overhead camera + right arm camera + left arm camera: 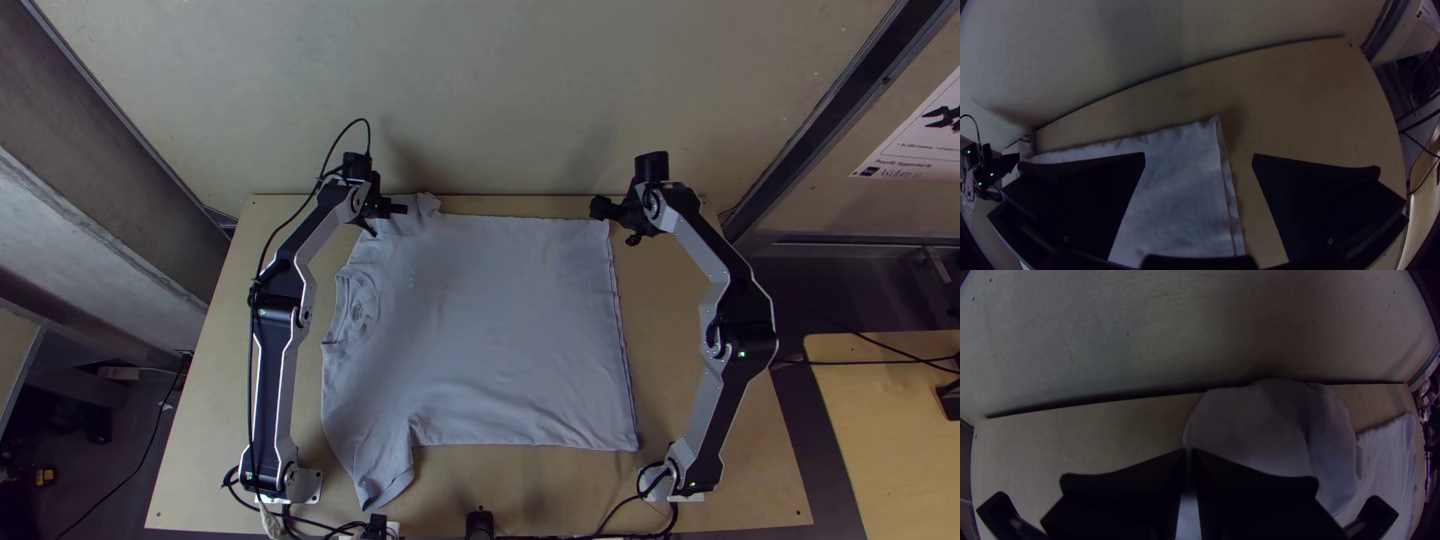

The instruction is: Fold the t-shirt

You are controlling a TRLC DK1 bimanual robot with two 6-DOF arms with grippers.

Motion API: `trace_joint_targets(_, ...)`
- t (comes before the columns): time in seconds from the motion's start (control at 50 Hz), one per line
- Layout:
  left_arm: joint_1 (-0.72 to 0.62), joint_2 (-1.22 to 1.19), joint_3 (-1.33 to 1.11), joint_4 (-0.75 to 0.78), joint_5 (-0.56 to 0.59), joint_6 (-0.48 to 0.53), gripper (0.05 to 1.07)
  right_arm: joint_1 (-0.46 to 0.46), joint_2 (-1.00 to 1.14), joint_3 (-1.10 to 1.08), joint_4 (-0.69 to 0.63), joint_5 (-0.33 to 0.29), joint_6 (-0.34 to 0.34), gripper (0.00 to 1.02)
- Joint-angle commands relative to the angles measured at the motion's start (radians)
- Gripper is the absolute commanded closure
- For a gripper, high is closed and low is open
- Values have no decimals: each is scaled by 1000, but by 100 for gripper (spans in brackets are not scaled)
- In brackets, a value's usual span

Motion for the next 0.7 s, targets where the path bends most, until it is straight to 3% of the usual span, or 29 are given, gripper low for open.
trace_joint_targets(0.0,29,38,-10,-78,14,-33,105,5,47,41,-23,-4,34,4)
trace_joint_targets(0.68,21,-51,-19,-149,35,-77,105,2,323,334,-118,-3,63,7)
